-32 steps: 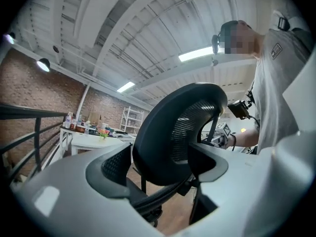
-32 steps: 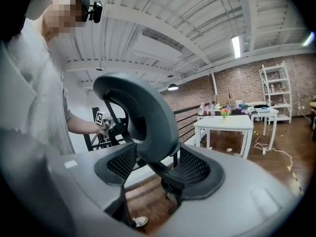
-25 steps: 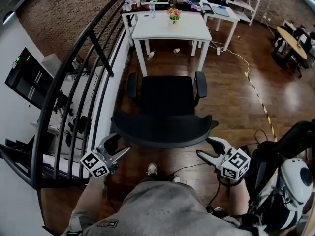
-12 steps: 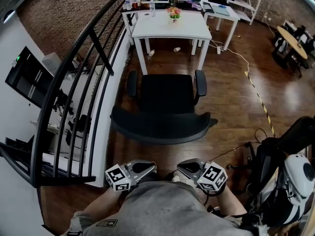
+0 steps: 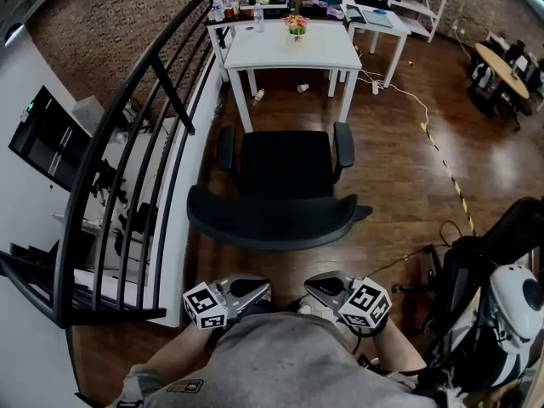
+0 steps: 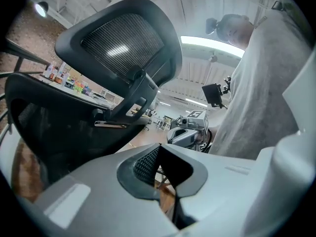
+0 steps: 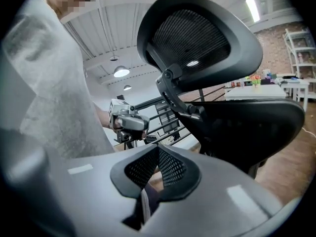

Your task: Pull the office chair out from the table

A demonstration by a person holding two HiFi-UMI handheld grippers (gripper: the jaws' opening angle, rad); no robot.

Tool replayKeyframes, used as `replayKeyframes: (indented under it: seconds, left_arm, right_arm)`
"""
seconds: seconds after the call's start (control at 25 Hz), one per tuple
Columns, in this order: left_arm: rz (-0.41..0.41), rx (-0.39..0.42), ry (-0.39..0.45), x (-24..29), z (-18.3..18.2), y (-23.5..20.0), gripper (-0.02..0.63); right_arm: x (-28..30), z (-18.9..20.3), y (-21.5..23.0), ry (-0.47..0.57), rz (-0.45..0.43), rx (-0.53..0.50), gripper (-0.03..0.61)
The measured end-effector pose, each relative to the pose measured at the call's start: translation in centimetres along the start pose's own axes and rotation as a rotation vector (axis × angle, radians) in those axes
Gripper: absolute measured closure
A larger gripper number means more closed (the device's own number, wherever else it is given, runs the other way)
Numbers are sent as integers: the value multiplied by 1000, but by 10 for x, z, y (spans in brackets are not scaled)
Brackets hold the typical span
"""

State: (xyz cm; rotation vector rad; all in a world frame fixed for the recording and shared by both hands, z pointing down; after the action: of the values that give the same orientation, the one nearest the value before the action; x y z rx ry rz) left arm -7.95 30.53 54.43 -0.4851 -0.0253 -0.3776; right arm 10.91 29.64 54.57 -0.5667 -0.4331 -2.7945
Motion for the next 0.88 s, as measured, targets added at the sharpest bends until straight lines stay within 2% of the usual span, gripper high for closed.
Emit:
replayKeyframes:
  seconds: [0.24,0.88]
  left_arm:
    - [0,5,-4,5,-12,2,611]
    - [4,16,14,7,-12,0,611]
  right_arm:
    - [-1,-5,2,7,0,-17,572]
    - [0,-13,5,7,-4,-52,572]
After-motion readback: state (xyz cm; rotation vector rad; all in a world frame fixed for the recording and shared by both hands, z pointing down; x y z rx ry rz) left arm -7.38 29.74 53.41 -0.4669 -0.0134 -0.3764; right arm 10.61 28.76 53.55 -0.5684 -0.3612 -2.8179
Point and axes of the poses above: the fingertips, and each gripper's own axes: x forward along the fingers, y to its right, z out of its underside, the point moved 6 cm from there along -x, backward along the fingers, and after that the axes turned 4 degrees about -x, right-handed, at the moved point
